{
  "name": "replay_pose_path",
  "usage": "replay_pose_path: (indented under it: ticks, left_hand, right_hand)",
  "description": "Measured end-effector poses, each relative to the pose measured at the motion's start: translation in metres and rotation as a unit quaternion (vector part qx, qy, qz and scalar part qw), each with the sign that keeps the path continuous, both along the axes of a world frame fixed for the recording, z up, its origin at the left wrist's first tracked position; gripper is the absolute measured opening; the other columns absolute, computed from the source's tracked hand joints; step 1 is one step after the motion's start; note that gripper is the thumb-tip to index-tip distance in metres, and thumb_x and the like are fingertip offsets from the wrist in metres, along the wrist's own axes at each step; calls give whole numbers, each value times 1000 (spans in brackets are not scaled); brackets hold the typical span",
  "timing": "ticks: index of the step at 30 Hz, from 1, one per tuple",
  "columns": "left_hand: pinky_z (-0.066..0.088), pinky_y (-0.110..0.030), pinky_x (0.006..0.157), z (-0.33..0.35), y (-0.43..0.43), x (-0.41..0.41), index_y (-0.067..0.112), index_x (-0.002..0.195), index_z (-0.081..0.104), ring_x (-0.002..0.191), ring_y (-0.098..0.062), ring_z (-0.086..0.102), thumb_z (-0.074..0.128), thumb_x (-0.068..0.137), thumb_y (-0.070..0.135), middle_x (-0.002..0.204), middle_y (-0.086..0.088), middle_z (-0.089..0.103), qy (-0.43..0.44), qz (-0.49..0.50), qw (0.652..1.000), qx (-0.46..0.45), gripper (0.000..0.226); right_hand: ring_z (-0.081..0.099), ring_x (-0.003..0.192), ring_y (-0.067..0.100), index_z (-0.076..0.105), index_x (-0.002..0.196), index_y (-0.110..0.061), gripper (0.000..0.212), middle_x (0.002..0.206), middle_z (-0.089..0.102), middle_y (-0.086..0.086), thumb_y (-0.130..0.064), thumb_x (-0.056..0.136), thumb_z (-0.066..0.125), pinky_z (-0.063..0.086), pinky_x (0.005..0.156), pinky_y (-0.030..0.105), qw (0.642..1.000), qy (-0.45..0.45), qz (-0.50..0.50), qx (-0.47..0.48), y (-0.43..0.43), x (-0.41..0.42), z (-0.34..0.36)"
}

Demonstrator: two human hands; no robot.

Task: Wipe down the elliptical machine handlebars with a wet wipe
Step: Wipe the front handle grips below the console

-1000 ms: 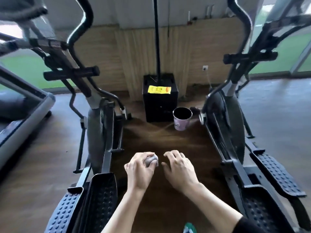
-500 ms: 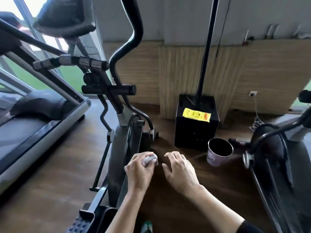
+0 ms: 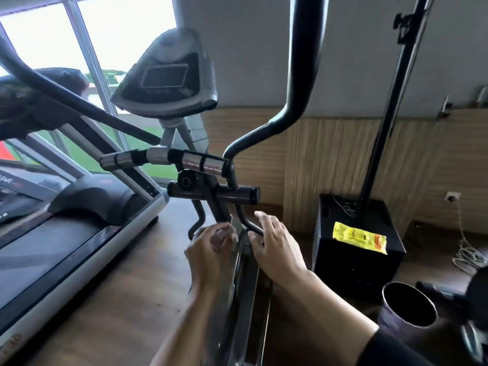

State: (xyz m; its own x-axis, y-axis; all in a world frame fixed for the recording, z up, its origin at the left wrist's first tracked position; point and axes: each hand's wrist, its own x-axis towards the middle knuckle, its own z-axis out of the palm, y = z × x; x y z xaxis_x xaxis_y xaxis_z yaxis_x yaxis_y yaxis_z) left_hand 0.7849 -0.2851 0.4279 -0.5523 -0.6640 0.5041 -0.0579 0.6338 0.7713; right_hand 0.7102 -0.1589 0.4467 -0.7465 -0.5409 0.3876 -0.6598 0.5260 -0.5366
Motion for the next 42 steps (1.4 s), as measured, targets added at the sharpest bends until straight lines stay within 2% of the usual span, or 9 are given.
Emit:
replay_pose_path:
  ticks: [2, 5, 10, 13, 21, 27, 30, 39, 42]
  left_hand:
    - [41, -4, 77, 16, -19, -13, 24, 90, 75, 85, 2, 62, 75, 78, 24, 92, 8, 70, 38, 9, 999, -3, 13]
    - [54, -32, 83, 38, -48, -28, 20, 95, 75, 88, -8, 66, 74, 78, 17, 94, 4, 70, 99, 15, 995, -29, 18]
    - [48, -48, 92, 75, -92, -51, 21, 101, 73, 101, -16, 63, 70, 82, 23, 103, 4, 71, 136, 91, 979, -119, 19]
    - [43, -37, 94, 84, -110, -66, 19, 101, 73, 102, -20, 61, 72, 81, 15, 105, 2, 70, 146, 116, 971, -149, 20]
    - [35, -29, 99, 74, -138, -86, 14, 101, 75, 113, -21, 59, 62, 92, 21, 110, 0, 71, 114, 84, 963, -231, 18]
    - [36, -36, 107, 67, -140, -91, 8, 112, 71, 123, -21, 55, 60, 92, 17, 120, -6, 67, 127, 8, 955, -268, 24]
    - [38, -42, 104, 68, -145, -92, 9, 110, 72, 120, -21, 56, 60, 91, 17, 119, -7, 68, 139, 50, 958, -247, 24]
    - [41, -43, 100, 70, -149, -97, 6, 105, 73, 113, -22, 57, 62, 89, 14, 111, -8, 71, 152, 82, 951, -256, 21]
    - [41, -41, 102, 68, -136, -100, 5, 104, 73, 114, -23, 56, 60, 90, 13, 112, -8, 70, 150, 45, 948, -278, 21]
  right_hand:
    - [47, 124, 19, 35, 142, -19, 47, 137, 48, 1, -33, 98, 45, 41, 96, 31, 1000, 14, 5, -26, -21, -13, 16]
    - [46, 125, 22, 36, 142, -18, 46, 138, 47, 4, -30, 98, 45, 41, 96, 34, 997, 34, 8, -66, -49, -29, 36]
    - [46, 123, 22, 38, 141, -22, 42, 141, 45, -1, -29, 100, 43, 41, 95, 37, 994, 52, 19, -93, -81, -51, 55]
    - [45, 124, 20, 40, 141, -22, 41, 142, 46, -2, -29, 100, 43, 41, 97, 35, 993, 61, 15, -96, -91, -60, 55]
    - [52, 114, 16, 50, 134, -22, 37, 133, 56, -6, -23, 98, 51, 39, 86, 22, 987, 95, 17, -131, -104, -76, 47]
    - [57, 109, 14, 57, 128, -21, 35, 125, 63, -8, -20, 93, 59, 38, 86, 17, 979, 106, 12, -176, -107, -80, 42]
    - [58, 110, 15, 59, 127, -21, 35, 124, 64, -7, -21, 92, 61, 39, 87, 18, 978, 112, 9, -177, -107, -82, 42]
    - [58, 110, 14, 58, 128, -22, 36, 124, 64, -7, -24, 92, 60, 48, 91, 29, 978, 119, 5, -172, -106, -82, 41]
    - [59, 109, 14, 59, 128, -22, 35, 123, 64, -6, -24, 93, 60, 49, 90, 30, 978, 122, -2, -171, -106, -81, 42]
